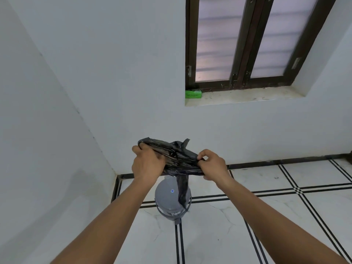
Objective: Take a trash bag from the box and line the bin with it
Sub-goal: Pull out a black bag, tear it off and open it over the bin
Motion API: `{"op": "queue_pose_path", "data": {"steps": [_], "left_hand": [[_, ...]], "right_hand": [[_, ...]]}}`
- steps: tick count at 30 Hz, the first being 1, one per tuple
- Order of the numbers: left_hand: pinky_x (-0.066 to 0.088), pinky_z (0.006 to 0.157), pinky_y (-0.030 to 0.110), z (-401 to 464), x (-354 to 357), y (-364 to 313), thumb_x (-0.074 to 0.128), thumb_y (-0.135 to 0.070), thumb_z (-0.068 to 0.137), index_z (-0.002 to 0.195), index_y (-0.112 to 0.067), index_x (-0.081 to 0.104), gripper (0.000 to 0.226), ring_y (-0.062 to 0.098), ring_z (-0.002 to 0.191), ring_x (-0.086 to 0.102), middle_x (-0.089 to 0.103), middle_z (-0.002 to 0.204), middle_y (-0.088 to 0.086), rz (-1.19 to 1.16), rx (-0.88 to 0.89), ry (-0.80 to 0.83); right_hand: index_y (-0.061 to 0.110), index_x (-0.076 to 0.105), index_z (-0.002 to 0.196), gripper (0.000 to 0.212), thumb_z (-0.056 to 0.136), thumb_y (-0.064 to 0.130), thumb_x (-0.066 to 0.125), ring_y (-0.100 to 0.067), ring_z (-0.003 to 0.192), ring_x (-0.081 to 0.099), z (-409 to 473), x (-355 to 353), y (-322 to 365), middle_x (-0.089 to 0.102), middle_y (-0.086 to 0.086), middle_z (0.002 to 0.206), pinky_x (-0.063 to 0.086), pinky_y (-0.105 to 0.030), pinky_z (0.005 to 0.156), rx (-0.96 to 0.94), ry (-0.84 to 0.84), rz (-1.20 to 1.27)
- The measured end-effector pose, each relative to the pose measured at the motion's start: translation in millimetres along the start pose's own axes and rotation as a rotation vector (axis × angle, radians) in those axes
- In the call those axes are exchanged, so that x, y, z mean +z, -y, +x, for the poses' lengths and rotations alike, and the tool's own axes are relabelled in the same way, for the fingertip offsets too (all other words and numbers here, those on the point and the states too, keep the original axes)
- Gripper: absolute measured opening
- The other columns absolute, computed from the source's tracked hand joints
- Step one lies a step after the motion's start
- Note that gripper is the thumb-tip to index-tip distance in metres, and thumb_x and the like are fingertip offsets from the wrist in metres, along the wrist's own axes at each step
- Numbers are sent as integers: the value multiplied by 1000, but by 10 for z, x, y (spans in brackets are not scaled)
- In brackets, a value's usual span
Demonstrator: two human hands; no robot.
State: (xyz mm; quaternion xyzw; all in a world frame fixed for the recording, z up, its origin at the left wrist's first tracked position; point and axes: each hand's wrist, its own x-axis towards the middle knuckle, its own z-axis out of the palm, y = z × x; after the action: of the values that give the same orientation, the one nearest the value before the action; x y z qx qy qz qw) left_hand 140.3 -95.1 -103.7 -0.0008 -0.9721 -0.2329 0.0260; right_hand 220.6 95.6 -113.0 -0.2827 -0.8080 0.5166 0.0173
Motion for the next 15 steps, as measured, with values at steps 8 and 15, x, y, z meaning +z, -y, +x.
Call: {"op": "queue_pose_path", "data": {"steps": [8,15], "left_hand": [[41,59,34,155,-24,409,68,5,73,111,-14,56,44,27,90,55,48,104,3,2,322,-94],[57,72,41,190,-20,461,67,0,74,130,-27,41,68,20,85,57,36,112,1,-103,507,305]], "right_hand": [[20,52,85,18,88,2,51,-24,78,61,130,203,6,64,-8,89,62,-36,68,277,-74,594],[16,57,89,25,93,-6,44,-19,72,53,151,189,179,59,-7,87,51,-30,64,319,-67,654]]}}
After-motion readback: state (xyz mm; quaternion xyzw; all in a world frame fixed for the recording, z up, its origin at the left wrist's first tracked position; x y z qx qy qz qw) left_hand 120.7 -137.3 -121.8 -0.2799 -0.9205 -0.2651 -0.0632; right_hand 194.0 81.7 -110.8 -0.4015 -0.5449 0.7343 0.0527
